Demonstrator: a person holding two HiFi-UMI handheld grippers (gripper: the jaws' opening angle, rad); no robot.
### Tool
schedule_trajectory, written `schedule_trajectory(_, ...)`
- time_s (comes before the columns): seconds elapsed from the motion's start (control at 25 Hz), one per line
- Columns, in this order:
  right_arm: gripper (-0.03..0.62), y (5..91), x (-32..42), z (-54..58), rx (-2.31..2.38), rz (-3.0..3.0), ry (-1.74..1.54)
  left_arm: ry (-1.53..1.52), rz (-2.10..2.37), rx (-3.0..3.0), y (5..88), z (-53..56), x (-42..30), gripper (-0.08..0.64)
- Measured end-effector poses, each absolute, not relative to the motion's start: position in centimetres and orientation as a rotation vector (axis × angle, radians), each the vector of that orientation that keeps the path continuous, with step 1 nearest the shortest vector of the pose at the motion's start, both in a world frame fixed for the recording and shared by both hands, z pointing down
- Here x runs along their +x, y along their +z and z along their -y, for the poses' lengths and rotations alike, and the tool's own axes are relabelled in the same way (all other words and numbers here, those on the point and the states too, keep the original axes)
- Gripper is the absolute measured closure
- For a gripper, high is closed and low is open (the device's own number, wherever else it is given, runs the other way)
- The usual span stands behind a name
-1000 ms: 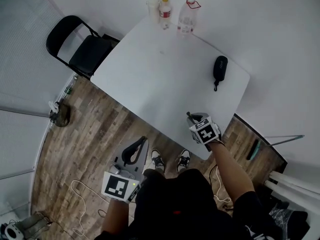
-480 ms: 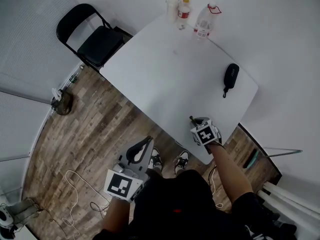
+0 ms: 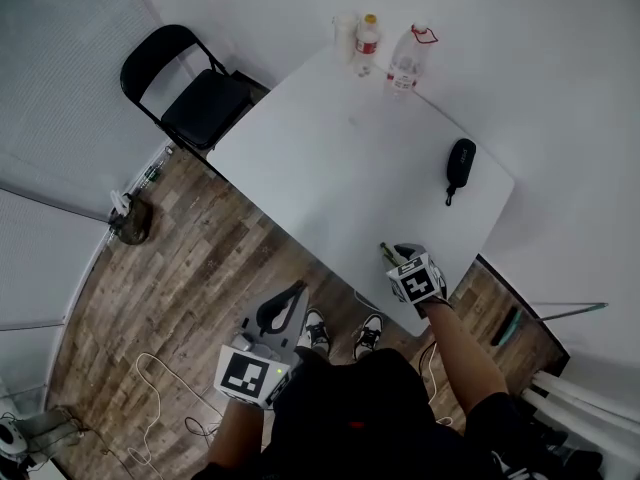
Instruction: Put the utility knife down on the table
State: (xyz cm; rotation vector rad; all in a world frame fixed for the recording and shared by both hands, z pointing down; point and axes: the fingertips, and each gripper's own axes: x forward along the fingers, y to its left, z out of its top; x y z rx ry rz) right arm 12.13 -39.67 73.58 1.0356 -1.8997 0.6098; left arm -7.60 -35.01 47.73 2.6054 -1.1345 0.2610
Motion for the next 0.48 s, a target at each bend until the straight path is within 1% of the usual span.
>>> schedule_trajectory(0.08, 0.456, 69.9, 12.1, 40.0, 1.120, 1.982, 0.542, 0.265, 1.125, 2.627, 47.3, 34.8, -7.3, 0.523)
schedule_trajectory(0.12, 0.471, 67.8, 12.1, 40.0, 1.163, 2.028, 0.507, 0.252, 1.122, 2.635, 46.9, 34.8, -7.1, 0.523)
schedule_trajectory(0.2, 0.523, 63.5, 12.0, 39.4, 1.231, 2.114, 0.430, 0.229, 1.116, 2.643, 45.9, 34.5, -6.4, 0.524)
schedule_trajectory(0.28, 0.543, 59.5, 12.2, 38.4, 1.289, 2.182, 0.361, 0.232, 1.100, 2.670, 44.8, 34.2, -5.6, 0.523)
schedule_trajectory(0.48, 0.557, 50.7, 14.3, 35.6, 1.489, 2.290, 0.230, 0.237, 1.100, 2.764, 42.0, 33.5, -3.4, 0.524)
